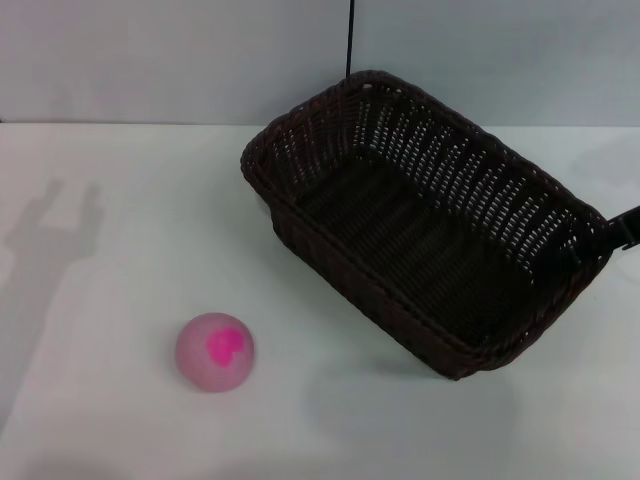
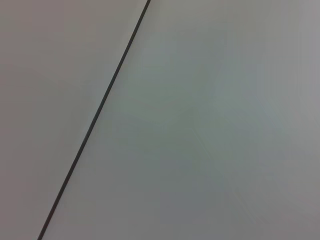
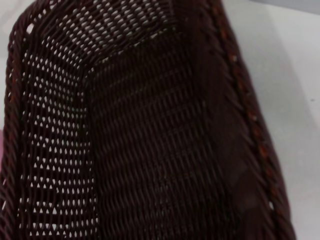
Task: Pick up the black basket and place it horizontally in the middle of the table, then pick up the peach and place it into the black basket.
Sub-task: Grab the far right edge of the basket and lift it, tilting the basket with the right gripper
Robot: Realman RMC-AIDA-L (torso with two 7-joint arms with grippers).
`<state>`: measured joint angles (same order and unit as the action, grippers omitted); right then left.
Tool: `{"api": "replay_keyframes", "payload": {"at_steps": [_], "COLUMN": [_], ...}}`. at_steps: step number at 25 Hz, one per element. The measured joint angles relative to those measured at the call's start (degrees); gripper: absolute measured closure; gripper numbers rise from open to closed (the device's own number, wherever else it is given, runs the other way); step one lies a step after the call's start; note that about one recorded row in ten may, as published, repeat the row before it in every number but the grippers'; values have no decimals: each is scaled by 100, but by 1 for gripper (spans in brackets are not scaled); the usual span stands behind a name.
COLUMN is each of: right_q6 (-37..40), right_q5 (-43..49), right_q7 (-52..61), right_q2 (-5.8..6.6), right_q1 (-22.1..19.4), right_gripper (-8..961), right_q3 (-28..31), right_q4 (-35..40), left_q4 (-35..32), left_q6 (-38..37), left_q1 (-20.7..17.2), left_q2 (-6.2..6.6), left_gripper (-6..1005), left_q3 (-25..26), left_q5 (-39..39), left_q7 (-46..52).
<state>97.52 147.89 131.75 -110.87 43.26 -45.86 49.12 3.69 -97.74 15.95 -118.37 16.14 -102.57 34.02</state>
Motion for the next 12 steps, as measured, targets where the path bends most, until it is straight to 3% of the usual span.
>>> {"api": "replay_keyframes", "payload": {"at_steps": [5, 12], "right_q6": [-17, -84], "right_q5": [14, 18], "right_q7": [-41, -115], "right_q2": [-66, -67], "right_q1": [3, -15], "right_gripper": [228, 441], "right_q3": [-94, -113], "right_q4": [-6, -13], "left_q4": [3, 56], "left_q6": [11, 35], "left_q1": [0, -4], "left_q2": [-3, -12], "left_gripper": [507, 502], "left_q3": [-5, -9], "left_q5": [0, 1], "left_q7": [0, 0]}}
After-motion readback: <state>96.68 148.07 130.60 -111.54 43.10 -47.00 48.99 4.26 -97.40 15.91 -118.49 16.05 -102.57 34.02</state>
